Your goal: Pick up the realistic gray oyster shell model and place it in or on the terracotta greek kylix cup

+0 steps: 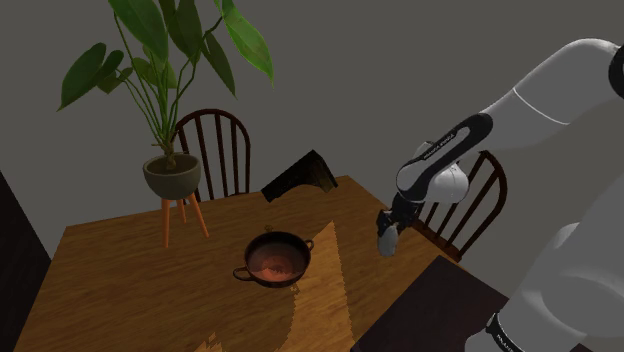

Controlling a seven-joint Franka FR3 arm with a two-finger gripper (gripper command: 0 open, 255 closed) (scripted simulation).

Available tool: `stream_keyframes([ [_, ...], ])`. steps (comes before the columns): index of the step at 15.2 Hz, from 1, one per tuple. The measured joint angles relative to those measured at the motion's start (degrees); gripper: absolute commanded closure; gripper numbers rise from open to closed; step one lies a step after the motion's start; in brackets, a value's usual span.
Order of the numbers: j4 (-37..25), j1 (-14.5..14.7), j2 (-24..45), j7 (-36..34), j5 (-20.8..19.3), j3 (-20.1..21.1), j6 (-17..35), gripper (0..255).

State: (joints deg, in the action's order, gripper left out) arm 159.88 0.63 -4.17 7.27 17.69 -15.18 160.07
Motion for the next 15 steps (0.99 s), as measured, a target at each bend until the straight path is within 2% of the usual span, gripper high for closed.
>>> stream_keyframes([
  [7, -0.2, -2.7, -6.9, -6.0, -7.7, 1.0, -6.6, 255],
  [15, -1.6, -4.8, -13.9, -10.0, -11.9, 2.6, -14.7, 255],
])
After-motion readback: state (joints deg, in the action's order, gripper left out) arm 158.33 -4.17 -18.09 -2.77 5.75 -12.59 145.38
